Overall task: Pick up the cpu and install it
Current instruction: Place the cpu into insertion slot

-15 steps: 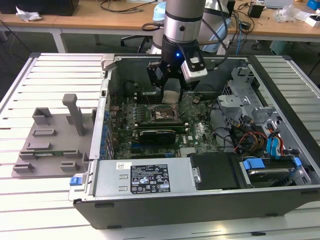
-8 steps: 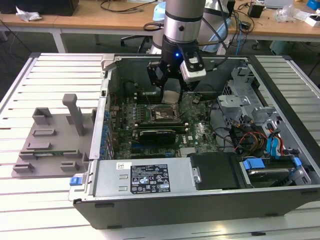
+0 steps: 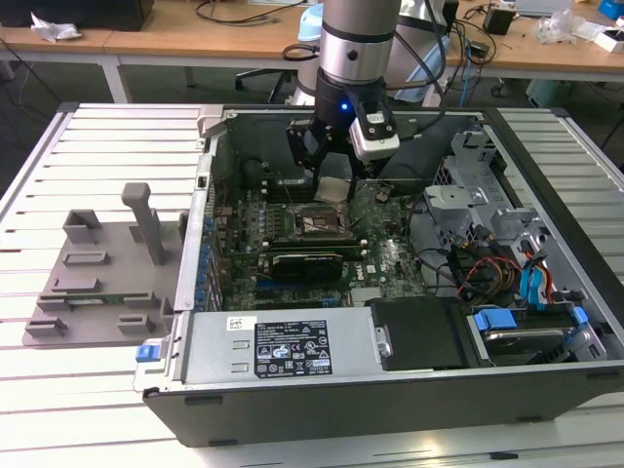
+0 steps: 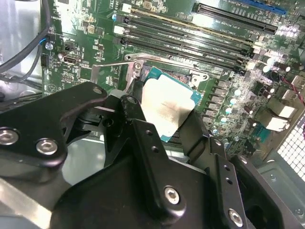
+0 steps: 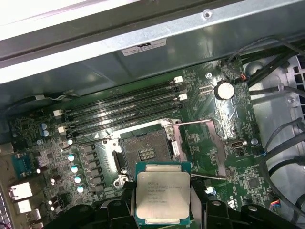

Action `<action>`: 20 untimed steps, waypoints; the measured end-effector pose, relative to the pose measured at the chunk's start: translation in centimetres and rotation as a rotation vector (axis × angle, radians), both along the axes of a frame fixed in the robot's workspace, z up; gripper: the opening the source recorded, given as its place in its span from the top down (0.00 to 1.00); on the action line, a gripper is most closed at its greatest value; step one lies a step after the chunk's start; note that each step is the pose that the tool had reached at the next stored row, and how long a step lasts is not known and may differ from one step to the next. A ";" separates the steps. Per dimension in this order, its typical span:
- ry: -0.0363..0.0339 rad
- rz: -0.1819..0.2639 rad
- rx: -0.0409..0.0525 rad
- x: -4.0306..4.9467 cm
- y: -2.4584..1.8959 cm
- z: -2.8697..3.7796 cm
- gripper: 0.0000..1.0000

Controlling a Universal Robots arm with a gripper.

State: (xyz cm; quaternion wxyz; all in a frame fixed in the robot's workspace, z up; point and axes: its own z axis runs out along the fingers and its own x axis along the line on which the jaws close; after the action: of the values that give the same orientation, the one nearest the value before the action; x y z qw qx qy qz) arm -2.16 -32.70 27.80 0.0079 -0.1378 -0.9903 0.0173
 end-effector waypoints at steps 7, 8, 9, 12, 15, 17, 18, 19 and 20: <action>0.0000 -0.102 -0.0027 0.00 0.00 0.00 0.45; 0.0000 -0.121 -0.0033 0.00 0.00 0.00 0.45; 0.0001 -0.138 -0.0035 0.00 0.00 -0.01 0.45; 0.0001 -0.184 -0.0044 0.00 0.00 -0.01 0.45; 0.0000 -0.214 -0.0052 0.00 0.00 -0.01 0.45; 0.0001 -0.230 -0.0056 0.00 0.00 -0.02 0.45; 0.0000 -0.240 -0.0059 0.00 0.00 -0.02 0.45; 0.0000 -0.246 -0.0060 0.00 0.00 -0.02 0.45; 0.0000 -0.256 -0.0064 0.00 0.00 -0.02 0.45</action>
State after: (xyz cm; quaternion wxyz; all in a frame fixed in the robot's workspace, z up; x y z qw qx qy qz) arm -2.16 -32.70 27.78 0.0096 -0.2633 -0.9645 0.0193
